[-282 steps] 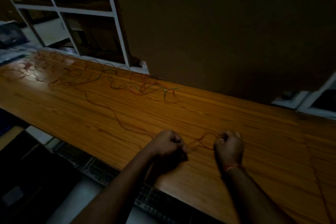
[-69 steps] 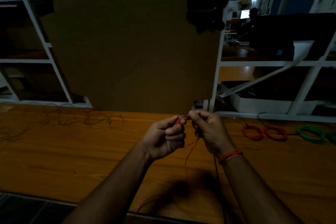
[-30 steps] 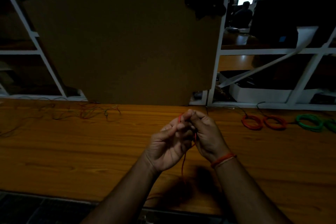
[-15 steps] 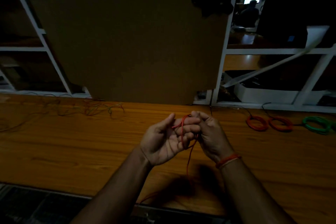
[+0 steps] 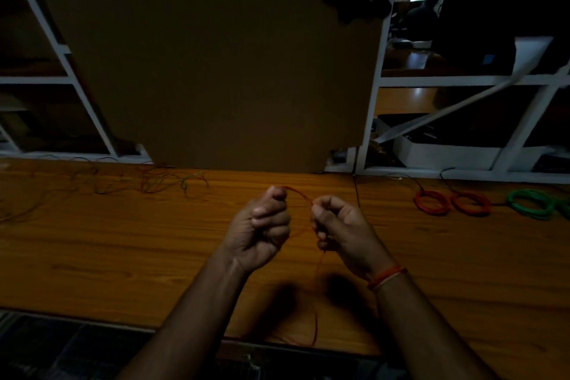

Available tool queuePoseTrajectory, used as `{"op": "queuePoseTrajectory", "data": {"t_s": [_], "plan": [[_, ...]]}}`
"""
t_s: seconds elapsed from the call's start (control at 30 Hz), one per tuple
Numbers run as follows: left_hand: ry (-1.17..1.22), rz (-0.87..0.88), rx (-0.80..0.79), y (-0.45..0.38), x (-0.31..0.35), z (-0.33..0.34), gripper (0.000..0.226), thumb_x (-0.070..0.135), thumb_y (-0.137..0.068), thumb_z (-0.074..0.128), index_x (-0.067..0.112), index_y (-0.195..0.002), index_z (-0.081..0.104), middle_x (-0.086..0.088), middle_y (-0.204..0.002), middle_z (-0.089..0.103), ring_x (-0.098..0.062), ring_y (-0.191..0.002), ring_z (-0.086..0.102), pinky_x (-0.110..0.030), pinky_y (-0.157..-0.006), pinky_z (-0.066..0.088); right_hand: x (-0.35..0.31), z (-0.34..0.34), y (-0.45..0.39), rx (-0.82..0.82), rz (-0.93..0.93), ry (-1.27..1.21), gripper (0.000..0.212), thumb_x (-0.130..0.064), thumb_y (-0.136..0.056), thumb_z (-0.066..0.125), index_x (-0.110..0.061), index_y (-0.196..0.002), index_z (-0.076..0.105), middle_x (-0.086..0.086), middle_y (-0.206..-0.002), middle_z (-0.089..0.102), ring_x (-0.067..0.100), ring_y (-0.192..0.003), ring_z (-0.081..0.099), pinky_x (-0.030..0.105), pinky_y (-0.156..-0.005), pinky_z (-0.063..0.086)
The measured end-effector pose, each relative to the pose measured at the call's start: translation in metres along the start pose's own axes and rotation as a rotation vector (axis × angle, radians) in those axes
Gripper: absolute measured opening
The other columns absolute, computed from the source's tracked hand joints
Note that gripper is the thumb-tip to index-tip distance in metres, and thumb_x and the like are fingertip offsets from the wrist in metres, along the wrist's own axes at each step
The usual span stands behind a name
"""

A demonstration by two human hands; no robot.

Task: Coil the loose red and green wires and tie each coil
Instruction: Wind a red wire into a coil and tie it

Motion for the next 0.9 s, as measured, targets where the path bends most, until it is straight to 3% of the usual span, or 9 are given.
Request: {"op": "queuePoseTrajectory", "data": {"t_s": [0.1, 0.2, 0.37, 0.43, 0.53, 0.67, 0.73, 0.83, 0.9], "plan": [[0.202, 0.053, 0.005, 0.007, 0.026, -0.017, 0.01, 0.014, -0.107, 0.047, 0.01, -0.103, 0.056, 0.006, -0.063, 0.057, 0.001, -0.05, 0.037, -0.021, -0.047, 0.038, 0.031, -0.003, 0.013, -0.08, 0.142, -0.028, 0.032, -0.006, -0.089, 0.073, -0.013, -0.117, 0.06, 0.001, -0.08, 0.058, 0.015, -0.068, 0.057, 0.03, -0.059, 0.049], [0.378, 0.124, -0.007, 0.012, 0.053, -0.029, 0.03, 0.02, -0.11, 0.033, 0.009, -0.102, 0.059, 0.004, -0.064, 0.059, -0.002, -0.05, 0.043, -0.022, -0.047, 0.036, 0.059, -0.001, 0.03, -0.132, 0.202, 0.033, 0.032, -0.007, -0.082, 0.076, -0.01, -0.11, 0.061, 0.002, -0.083, 0.062, 0.014, -0.065, 0.058, 0.029, -0.059, 0.049], [0.441, 0.251, 0.1, 0.022, 0.081, -0.053, 0.025, 0.016, -0.109, 0.039, 0.009, -0.101, 0.062, 0.007, -0.067, 0.058, -0.004, -0.051, 0.052, -0.017, -0.045, 0.041, 0.046, -0.017, 0.045, 0.099, 0.059, 0.267, 0.007, -0.011, -0.093, 0.072, -0.018, -0.094, 0.073, -0.007, -0.073, 0.066, 0.011, -0.068, 0.061, 0.027, -0.061, 0.05], [0.284, 0.288, 0.232, 0.026, 0.08, -0.061, 0.022, 0.016, -0.105, 0.044, 0.011, -0.099, 0.065, 0.007, -0.07, 0.06, -0.002, -0.053, 0.056, -0.012, -0.045, 0.044, 0.018, -0.014, 0.046, 0.132, -0.088, 0.454, 0.01, -0.016, -0.093, 0.072, -0.026, -0.092, 0.076, -0.014, -0.08, 0.07, 0.002, -0.075, 0.063, 0.02, -0.067, 0.049], [-0.08, 0.299, 0.356, 0.027, 0.07, -0.06, 0.021, 0.019, -0.106, 0.044, 0.009, -0.104, 0.062, -0.001, -0.076, 0.064, -0.007, -0.062, 0.065, -0.012, -0.051, 0.051, -0.027, 0.011, 0.044, 0.054, -0.324, 0.692, 0.009, -0.022, -0.092, 0.073, -0.03, -0.091, 0.077, -0.014, -0.087, 0.065, 0.007, -0.088, 0.062, 0.017, -0.071, 0.048], [-0.567, 0.213, 0.326, 0.023, 0.047, -0.045, 0.03, 0.025, -0.11, 0.041, 0.0, -0.121, 0.054, -0.013, -0.089, 0.072, -0.024, -0.082, 0.072, -0.026, -0.065, 0.058, -0.074, 0.041, 0.039, -0.061, -0.449, 0.747, 0.007, -0.021, -0.091, 0.074, -0.026, -0.094, 0.078, -0.011, -0.085, 0.057, 0.011, -0.084, 0.058, 0.014, -0.067, 0.044], [-0.727, 0.161, 0.256, 0.019, 0.036, -0.04, 0.037, 0.029, -0.11, 0.042, -0.004, -0.124, 0.052, -0.014, -0.087, 0.072, -0.024, -0.076, 0.069, -0.03, -0.063, 0.053, -0.089, 0.053, 0.037, -0.111, -0.491, 0.766, 0.012, -0.021, -0.089, 0.076, -0.029, -0.097, 0.079, -0.011, -0.084, 0.056, 0.012, -0.082, 0.057, 0.015, -0.064, 0.043], [-0.866, 0.13, 0.176, 0.02, 0.027, -0.032, 0.031, 0.028, -0.11, 0.042, 0.001, -0.11, 0.057, -0.011, -0.075, 0.065, -0.021, -0.064, 0.062, -0.032, -0.06, 0.045, -0.107, 0.06, 0.033, -0.121, -0.539, 0.765, 0.019, -0.017, -0.088, 0.077, -0.033, -0.099, 0.075, -0.014, -0.087, 0.058, 0.01, -0.084, 0.058, 0.018, -0.064, 0.046], [-0.89, 0.113, 0.15, 0.022, 0.027, -0.027, 0.028, 0.025, -0.108, 0.042, 0.004, -0.101, 0.058, -0.004, -0.064, 0.054, -0.014, -0.052, 0.046, -0.027, -0.05, 0.032, -0.116, 0.059, 0.029, -0.117, -0.551, 0.752, 0.023, -0.014, -0.089, 0.075, -0.033, -0.101, 0.071, -0.014, -0.094, 0.061, 0.011, -0.089, 0.062, 0.025, -0.069, 0.054]]}}
Point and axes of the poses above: each hand's wrist, its own y-axis away from the middle knuckle, its own z-axis out of the palm, x = y × z, the point moved 10 cm from there along -y, towards the middle knuckle
